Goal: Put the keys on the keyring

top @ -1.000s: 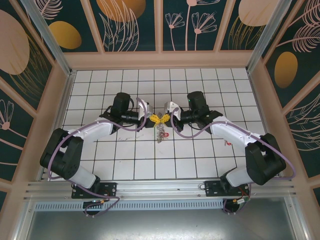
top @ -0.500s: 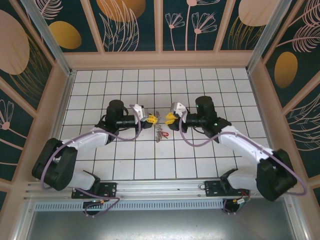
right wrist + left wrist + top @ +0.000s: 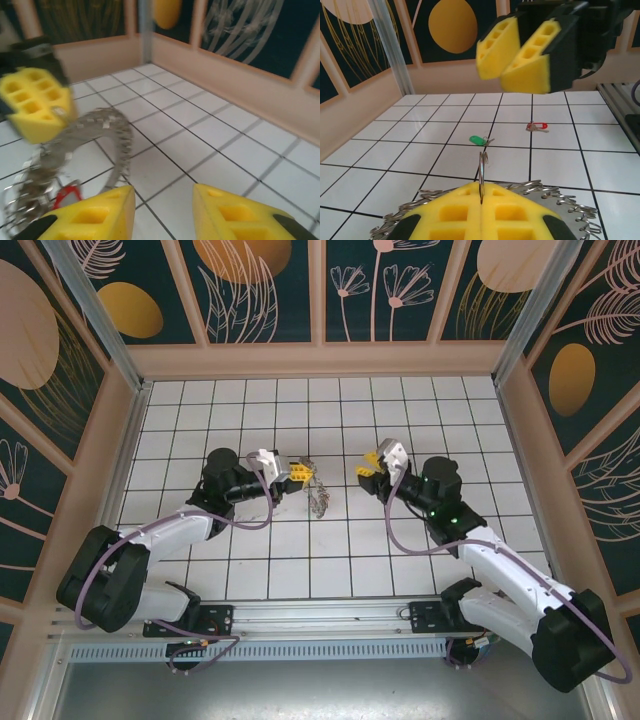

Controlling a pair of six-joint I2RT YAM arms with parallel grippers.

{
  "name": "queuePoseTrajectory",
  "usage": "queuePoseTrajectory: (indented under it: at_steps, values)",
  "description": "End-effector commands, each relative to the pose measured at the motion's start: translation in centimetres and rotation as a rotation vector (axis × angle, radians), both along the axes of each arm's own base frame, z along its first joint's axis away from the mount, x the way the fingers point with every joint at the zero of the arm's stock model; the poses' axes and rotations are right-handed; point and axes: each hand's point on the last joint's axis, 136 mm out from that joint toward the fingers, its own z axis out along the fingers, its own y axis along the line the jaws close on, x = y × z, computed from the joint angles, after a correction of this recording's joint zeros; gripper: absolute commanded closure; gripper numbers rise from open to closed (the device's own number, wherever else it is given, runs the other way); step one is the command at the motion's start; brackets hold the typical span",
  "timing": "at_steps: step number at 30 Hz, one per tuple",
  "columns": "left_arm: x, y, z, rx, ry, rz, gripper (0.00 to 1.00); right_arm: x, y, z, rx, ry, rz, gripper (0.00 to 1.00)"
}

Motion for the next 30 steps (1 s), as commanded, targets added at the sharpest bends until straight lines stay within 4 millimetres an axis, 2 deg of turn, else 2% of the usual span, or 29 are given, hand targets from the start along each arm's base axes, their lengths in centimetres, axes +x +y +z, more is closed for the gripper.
queuePoseTrajectory:
  at_steps: [1,3,6,8,11,13,20,25,30]
  values:
    - [-0.7,-0.1,2.6,-0.071,-0.052,-0.026,1.0,2.6,-1.8,1.9,0.077,0.093,-0.181,0.65]
    - [-0.7,-0.1,2.6,-0.083,-0.04,-0.027,1.0,2.4,-0.8,2.4,0.079,0.141,-0.12,0.67]
    - [-0.8,-0.3,2.6,-0.092,-0.016,-0.045,1.0,0.3,1.7,3.0,0.07,0.109,0.084,0.68]
    - [-0.9,-0.6,2.4,-0.089,0.0,-0.069,1.0,-0.9,2.9,2.8,0.038,0.046,0.182,0.67]
    - [-1.0,-0.8,2.1,-0.08,0.022,-0.094,1.0,-2.3,4.8,1.3,-0.1,-0.075,0.297,0.67]
    - [-1.0,-0.9,1.9,-0.071,0.03,-0.104,1.0,-2.4,5.8,1.0,-0.165,-0.118,0.35,0.67]
    - [-1.0,-1.2,1.5,-0.057,0.05,-0.122,1.0,-1.3,7.8,0.7,-0.261,-0.123,0.457,0.67]
    - [-0.9,-1.2,1.6,-0.057,0.051,-0.121,1.0,-2.0,8.7,0.3,-0.266,-0.142,0.538,0.67]
    - [-0.8,-1.2,1.6,-0.055,0.05,-0.117,1.0,-2.3,8.7,-0.2,-0.286,-0.126,0.567,0.67]
